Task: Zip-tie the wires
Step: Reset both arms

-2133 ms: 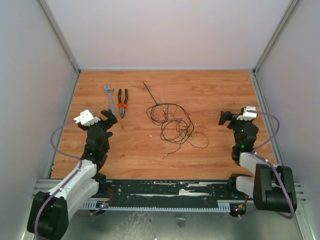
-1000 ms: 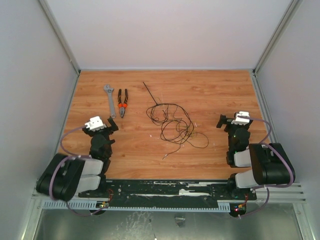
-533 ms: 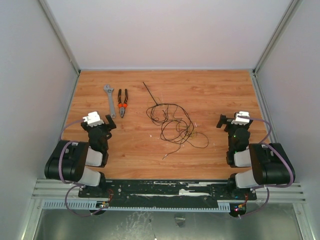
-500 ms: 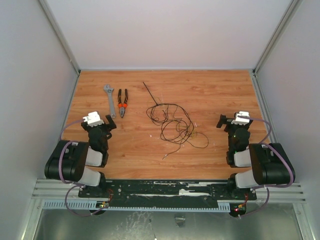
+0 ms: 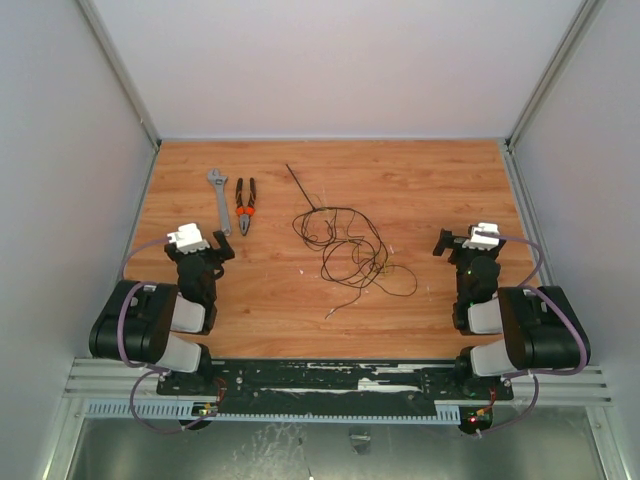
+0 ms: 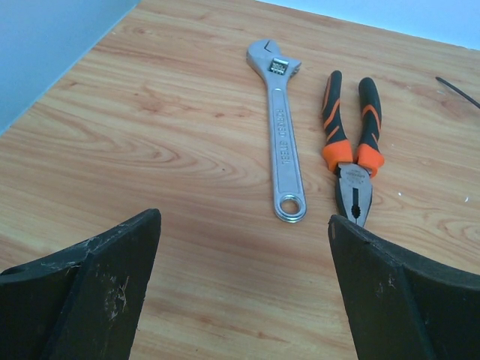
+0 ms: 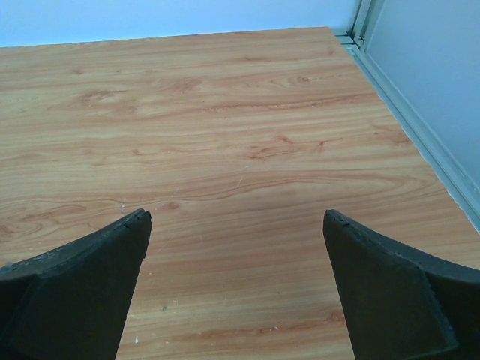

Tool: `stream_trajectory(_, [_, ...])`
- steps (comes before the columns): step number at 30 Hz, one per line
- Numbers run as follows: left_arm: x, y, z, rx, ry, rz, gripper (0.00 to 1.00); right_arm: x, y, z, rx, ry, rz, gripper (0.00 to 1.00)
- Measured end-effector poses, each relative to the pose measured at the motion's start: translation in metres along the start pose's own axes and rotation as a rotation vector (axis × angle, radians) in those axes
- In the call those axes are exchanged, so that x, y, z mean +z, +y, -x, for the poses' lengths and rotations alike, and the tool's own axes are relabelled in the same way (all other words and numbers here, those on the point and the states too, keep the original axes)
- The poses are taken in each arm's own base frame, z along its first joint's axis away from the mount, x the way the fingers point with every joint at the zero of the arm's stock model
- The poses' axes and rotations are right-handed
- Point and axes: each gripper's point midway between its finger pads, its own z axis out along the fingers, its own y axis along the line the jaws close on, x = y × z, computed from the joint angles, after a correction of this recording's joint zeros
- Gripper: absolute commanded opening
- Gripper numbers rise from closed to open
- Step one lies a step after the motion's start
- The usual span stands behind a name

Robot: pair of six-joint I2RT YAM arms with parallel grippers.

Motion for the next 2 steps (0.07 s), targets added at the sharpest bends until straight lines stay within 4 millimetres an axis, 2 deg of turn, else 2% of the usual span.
stream_trajectory(2, [0.0000, -0.0003, 0.0000, 0.000, 0.000, -0.002, 0.98, 0.0000, 0.0000, 0.0000, 0.000, 0.000, 0.000, 0.99])
